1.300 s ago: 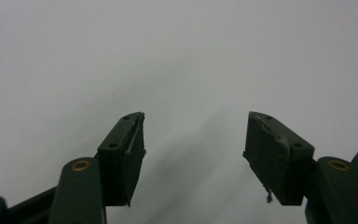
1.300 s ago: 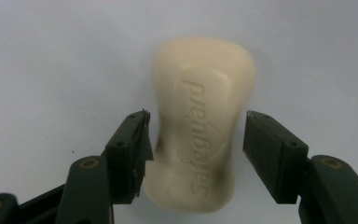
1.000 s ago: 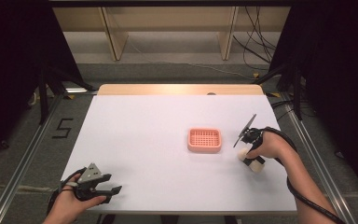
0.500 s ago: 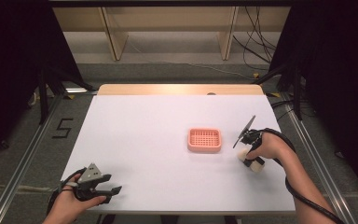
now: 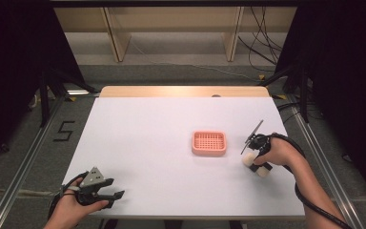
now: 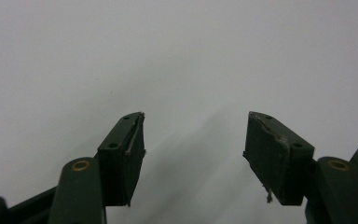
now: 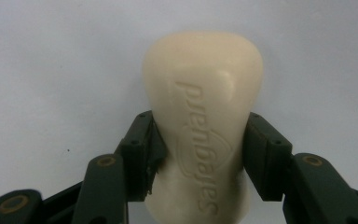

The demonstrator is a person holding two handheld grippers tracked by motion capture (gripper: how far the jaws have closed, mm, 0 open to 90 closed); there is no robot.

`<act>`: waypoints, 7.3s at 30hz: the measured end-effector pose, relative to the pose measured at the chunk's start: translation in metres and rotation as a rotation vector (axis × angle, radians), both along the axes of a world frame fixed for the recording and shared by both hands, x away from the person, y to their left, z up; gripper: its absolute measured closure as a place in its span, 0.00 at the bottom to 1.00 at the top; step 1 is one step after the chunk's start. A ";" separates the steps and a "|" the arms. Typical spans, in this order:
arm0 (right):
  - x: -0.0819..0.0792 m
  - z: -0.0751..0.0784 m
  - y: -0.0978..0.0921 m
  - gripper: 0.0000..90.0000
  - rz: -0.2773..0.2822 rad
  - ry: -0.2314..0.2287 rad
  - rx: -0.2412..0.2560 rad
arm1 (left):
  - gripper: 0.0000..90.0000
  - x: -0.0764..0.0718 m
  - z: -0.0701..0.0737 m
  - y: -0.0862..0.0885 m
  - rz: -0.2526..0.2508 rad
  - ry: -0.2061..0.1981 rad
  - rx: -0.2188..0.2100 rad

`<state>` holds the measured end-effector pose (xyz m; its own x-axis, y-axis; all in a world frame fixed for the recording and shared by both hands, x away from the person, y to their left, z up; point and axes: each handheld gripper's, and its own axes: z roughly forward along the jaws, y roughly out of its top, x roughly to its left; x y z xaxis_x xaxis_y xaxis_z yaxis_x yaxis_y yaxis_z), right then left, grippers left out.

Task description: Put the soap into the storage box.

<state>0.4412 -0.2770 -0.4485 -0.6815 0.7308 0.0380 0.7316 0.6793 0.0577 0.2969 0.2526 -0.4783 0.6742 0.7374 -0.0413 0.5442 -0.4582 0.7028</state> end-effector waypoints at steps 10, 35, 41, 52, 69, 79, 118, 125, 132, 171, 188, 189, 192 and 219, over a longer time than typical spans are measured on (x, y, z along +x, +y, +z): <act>-0.004 0.005 -0.007 0.56 0.041 -0.053 0.028 | 0.41 0.000 0.000 0.000 -0.011 -0.005 0.002; -0.009 0.032 -0.001 0.56 0.092 -0.166 0.075 | 0.41 -0.001 0.002 0.001 -0.012 0.004 0.000; -0.008 0.038 0.005 0.56 0.104 -0.192 0.080 | 0.41 -0.001 0.002 0.002 -0.014 0.002 0.003; -0.005 0.047 0.013 0.56 0.145 -0.235 0.105 | 0.41 -0.001 0.002 0.002 -0.016 0.003 0.003; 0.000 0.050 0.022 0.56 0.184 -0.245 0.097 | 0.41 -0.001 0.002 0.002 -0.019 0.004 0.006; 0.005 0.052 0.028 0.56 0.203 -0.244 0.099 | 0.41 0.000 0.003 0.003 -0.031 -0.005 0.017; 0.019 0.060 0.049 0.56 0.297 -0.256 0.088 | 0.41 -0.001 0.002 0.002 -0.019 0.005 0.000; 0.022 0.062 0.052 0.56 0.308 -0.269 0.086 | 0.41 -0.001 0.002 0.001 -0.002 -0.001 -0.013; 0.025 0.060 0.057 0.56 0.318 -0.269 0.075 | 0.41 0.000 0.002 0.002 -0.013 -0.013 -0.002; 0.037 0.067 0.080 0.56 0.393 -0.259 0.047 | 0.41 0.000 0.003 0.002 -0.010 -0.019 -0.007; 0.040 0.066 0.087 0.56 0.419 -0.258 0.044 | 0.41 0.000 0.003 0.003 -0.014 -0.019 0.001; 0.040 0.066 0.087 0.56 0.426 -0.265 0.047 | 0.41 0.000 0.003 0.003 -0.013 -0.019 -0.004; 0.041 0.066 0.089 0.56 0.436 -0.267 0.049 | 0.41 0.000 0.003 0.003 -0.014 -0.019 -0.006; 0.046 0.065 0.102 0.56 0.464 -0.267 0.043 | 0.42 0.000 0.003 0.003 -0.012 -0.022 -0.003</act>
<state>0.4871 -0.1750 -0.3836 -0.9227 0.3519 -0.1577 0.3110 0.9209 0.2351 0.2969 0.2555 -0.4748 0.6836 0.7293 -0.0289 0.5234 -0.4623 0.7158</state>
